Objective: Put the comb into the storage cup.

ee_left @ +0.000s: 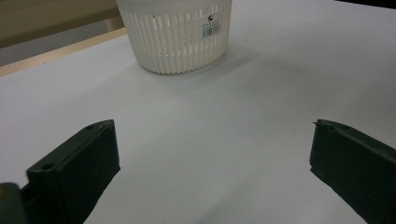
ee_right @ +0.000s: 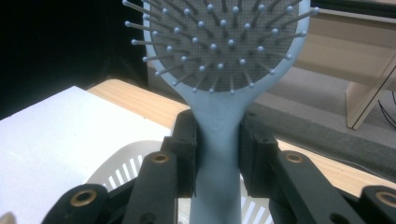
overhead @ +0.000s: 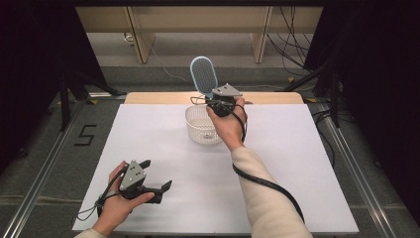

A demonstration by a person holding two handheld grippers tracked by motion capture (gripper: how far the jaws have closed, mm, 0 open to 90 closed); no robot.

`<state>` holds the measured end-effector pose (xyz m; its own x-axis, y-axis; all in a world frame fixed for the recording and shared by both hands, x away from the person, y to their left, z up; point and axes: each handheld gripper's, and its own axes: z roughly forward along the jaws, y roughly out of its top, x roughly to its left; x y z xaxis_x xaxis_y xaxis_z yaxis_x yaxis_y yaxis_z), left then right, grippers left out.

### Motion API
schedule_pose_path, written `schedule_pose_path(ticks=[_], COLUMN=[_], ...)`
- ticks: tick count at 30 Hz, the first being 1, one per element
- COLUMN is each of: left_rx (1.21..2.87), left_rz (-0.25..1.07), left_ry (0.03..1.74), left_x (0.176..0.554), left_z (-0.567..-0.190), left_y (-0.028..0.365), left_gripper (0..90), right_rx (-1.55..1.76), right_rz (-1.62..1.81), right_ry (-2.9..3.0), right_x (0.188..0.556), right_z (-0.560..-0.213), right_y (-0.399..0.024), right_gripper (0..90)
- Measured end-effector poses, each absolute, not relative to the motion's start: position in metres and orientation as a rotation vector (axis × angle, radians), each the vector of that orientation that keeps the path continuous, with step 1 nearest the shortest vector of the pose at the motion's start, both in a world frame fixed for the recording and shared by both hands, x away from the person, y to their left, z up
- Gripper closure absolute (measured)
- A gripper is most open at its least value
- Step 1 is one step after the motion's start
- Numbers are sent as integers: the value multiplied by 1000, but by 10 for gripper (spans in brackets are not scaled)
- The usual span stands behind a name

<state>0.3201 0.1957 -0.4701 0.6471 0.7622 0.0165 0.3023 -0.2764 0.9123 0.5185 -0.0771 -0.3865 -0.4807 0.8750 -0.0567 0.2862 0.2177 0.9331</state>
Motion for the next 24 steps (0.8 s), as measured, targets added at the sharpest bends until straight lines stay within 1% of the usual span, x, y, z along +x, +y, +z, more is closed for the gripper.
schedule_pose_path(ticks=[24], left_rx=[1855], left_rz=[574], left_ry=[837], left_x=[319], left_z=[-469], left_y=[195], left_gripper=[8], right_rx=[1076], right_rz=[1243], right_ry=[1918], right_x=[521], right_z=[-392], right_y=[-77], right_gripper=[706])
